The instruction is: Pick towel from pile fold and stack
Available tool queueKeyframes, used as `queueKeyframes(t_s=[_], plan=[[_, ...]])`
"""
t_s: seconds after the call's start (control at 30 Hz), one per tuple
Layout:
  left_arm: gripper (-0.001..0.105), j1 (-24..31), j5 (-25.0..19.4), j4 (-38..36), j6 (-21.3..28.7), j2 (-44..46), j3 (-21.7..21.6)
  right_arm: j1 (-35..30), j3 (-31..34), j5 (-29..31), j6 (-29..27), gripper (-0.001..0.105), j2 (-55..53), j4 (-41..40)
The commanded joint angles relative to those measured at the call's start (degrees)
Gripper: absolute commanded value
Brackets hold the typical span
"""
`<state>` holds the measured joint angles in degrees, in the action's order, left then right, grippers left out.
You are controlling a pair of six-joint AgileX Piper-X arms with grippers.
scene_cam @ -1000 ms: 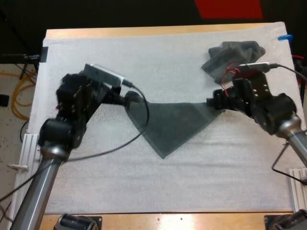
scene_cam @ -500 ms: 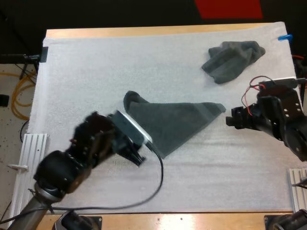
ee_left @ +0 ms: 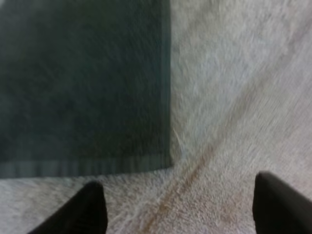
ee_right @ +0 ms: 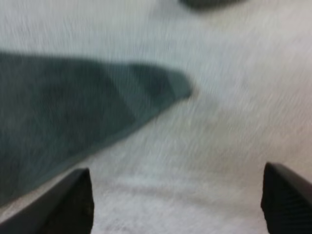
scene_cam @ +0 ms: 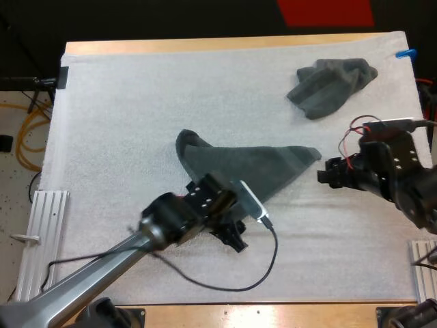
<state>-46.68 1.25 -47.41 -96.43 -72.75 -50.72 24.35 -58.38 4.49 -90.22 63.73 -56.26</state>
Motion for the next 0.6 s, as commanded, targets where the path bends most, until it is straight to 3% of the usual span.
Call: queueKeyframes(t_s=[0.0,0.23,0.57], plan=[[0.060,-0.29,-0.21,1.15,-0.64,-2.24,-0.26,-1.22,0.27,-2.38,1.00,0.068,1.12,1.09],[0.060,-0.14,-0.89,4.12,-0.64,-12.49,-1.40,-8.97,0.54,-11.02,1.70,0.068,6.72,3.54],[0.059,-0.10,-4.14,0.78,-0.64,-23.24,-6.76,-12.19,0.54,-12.51,1.34,0.068,7.64,3.74]])
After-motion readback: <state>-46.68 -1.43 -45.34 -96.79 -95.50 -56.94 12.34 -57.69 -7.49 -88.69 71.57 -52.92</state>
